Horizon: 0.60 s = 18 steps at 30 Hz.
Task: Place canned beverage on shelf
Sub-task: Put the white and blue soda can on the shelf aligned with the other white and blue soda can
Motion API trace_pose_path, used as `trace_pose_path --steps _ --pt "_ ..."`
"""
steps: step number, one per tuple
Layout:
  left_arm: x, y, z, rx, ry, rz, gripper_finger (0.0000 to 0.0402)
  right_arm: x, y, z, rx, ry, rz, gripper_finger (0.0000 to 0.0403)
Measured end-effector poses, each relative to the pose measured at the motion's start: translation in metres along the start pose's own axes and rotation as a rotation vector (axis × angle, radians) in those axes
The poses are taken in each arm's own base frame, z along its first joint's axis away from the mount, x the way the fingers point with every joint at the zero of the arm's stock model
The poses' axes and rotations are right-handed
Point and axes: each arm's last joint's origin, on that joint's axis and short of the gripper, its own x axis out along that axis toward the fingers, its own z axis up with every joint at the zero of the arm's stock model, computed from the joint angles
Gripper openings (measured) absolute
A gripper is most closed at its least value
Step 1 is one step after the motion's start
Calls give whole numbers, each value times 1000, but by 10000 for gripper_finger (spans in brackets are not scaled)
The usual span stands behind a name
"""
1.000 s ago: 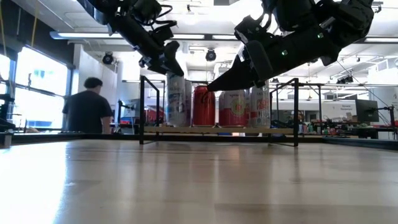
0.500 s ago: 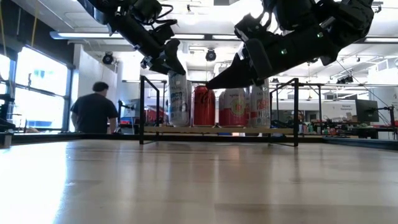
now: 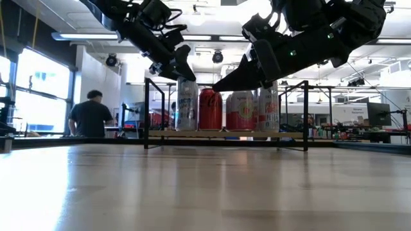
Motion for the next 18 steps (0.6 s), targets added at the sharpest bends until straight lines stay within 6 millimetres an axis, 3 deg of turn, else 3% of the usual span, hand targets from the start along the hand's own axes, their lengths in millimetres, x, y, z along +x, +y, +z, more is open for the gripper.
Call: trace_pose_path --steps 9,18 --pt "0 -1 0 14 -7 -43 263 0 0 0 -5 0 5 0" --pt "1 -3 -2 11 6 -59 321 0 0 0 -4 0 5 0"
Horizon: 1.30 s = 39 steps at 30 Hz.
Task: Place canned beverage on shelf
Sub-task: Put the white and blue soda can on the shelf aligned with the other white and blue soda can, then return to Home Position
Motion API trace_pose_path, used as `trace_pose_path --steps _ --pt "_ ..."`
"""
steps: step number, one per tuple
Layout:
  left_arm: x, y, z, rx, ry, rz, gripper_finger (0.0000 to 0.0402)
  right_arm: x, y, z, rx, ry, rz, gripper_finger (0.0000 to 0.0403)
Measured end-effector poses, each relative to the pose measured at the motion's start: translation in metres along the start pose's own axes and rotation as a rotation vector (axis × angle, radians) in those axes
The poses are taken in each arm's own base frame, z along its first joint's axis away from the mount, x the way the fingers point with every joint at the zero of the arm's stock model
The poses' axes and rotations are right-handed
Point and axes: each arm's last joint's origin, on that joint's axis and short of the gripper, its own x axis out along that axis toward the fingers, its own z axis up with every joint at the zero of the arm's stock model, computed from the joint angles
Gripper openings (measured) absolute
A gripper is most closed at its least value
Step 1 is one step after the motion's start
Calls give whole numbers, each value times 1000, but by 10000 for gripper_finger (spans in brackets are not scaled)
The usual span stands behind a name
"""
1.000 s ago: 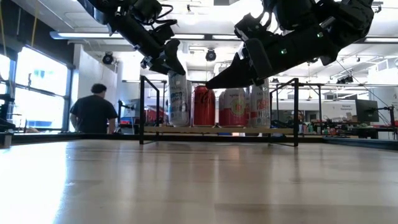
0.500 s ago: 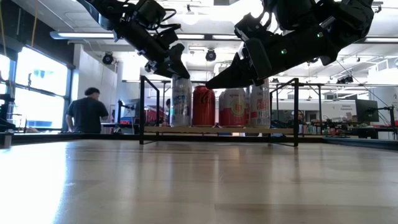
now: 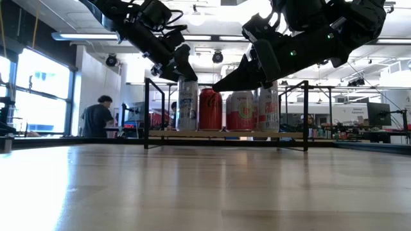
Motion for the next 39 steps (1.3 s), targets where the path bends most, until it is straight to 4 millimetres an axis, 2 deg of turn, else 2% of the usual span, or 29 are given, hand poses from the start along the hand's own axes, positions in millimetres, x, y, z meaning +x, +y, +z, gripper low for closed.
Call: trace_pose_path --steps 13,19,24,28,32,39 --pt "-8 1 4 1 -12 5 326 0 0 0 -1 4 0 0" --pt "-25 3 12 -2 -46 6 326 0 0 -1 -2 6 0 0" --pt "-45 -9 14 25 -52 -35 326 0 0 -3 -9 32 1 0" --pt "-63 -27 0 55 -106 -89 326 0 0 -5 -14 48 3 0" --pt "-82 -43 -24 52 -198 -123 326 -2 3 -3 -38 43 9 0" --pt "-112 -68 -70 32 -336 -292 326 -24 12 13 -102 12 -19 0"
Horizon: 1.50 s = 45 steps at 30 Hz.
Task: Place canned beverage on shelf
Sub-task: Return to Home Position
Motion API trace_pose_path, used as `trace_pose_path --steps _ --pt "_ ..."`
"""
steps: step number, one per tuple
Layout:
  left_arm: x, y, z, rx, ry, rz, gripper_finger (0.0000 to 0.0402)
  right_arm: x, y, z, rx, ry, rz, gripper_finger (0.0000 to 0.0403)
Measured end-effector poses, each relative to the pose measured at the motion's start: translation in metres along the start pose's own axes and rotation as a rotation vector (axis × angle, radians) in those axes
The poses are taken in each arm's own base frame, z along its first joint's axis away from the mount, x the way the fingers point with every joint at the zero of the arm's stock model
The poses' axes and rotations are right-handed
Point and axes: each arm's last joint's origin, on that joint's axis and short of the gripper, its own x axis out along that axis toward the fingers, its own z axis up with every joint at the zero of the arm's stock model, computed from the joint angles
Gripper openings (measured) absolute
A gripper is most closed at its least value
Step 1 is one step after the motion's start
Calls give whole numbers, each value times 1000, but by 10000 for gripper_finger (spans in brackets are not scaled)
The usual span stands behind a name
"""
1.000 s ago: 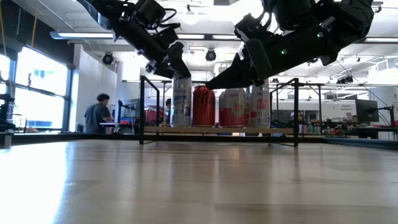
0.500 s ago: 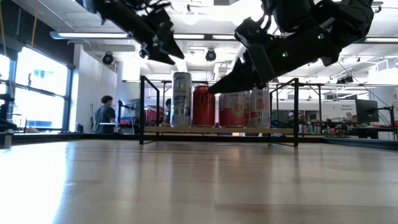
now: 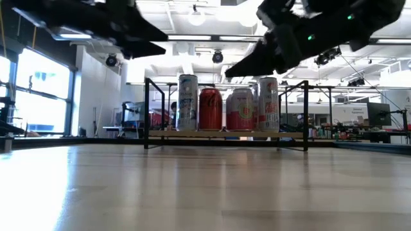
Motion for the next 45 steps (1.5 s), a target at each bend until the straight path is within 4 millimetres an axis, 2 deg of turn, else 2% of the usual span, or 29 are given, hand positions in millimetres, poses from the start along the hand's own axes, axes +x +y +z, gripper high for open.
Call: trace_pose_path --steps 5,10,13,18,22,24,30,34,39,45 --pt "-17 -23 -20 66 -2 -120 325 -25 -1 -6 -10 -43 7 0" --pt "-26 -37 -33 99 -12 -89 293 -56 -5 -18 -2 -139 17 0" --pt "-32 -43 -43 87 -43 -117 245 -74 -8 -27 -21 -158 25 0" --pt "-39 -46 -57 92 -57 -147 137 -101 -15 -45 -31 -201 43 0" --pt "-43 -45 -64 88 -56 -194 46 -117 -23 -63 -9 -256 167 0" --pt "-46 -43 -68 89 -55 -217 13 -123 -27 -69 8 -285 186 0" --pt "-50 -38 -66 52 -107 -279 15 -138 -37 -79 17 -352 146 0" --pt "-52 -36 -62 59 -135 -273 2 -143 -40 -82 8 -331 123 0" --pt "-58 -32 -56 66 -173 -270 6 -149 -45 -85 9 -314 95 0" --pt "-64 -14 -54 62 -147 -302 1 -156 -56 -84 10 -362 61 0"
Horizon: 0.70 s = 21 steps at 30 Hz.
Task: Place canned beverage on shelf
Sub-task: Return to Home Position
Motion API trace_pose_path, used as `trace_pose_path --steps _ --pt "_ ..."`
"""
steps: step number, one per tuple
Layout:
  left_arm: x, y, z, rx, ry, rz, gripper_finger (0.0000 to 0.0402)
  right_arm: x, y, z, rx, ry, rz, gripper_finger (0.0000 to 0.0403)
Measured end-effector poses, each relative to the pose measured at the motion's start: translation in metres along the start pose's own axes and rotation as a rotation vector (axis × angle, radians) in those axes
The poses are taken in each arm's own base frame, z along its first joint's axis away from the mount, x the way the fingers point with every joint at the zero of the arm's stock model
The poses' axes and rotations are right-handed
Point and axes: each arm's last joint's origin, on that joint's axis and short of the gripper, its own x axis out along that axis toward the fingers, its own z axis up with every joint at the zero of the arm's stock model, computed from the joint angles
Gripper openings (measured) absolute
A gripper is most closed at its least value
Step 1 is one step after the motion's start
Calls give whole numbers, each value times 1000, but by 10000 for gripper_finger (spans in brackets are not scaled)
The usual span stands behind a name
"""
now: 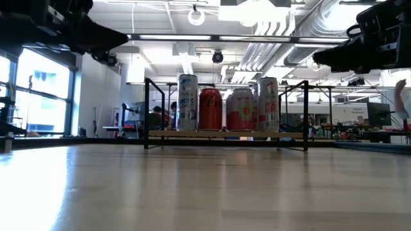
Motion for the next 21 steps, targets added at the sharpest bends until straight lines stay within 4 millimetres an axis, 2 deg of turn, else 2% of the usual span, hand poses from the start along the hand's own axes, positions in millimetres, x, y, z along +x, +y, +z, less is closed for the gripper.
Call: trace_pose_path --steps 6,12,17,21 --pt "-13 21 4 -19 -58 45 1 -5 -13 2 16 -47 -34 0" --pt "-32 31 -16 -84 -170 147 0 -9 -27 -2 79 -30 -106 0" --pt "-41 34 -21 -100 -128 247 0 -13 -37 -4 123 -30 -135 0" --pt "-47 35 -29 -107 -59 357 1 -17 -41 -14 220 55 -178 0"
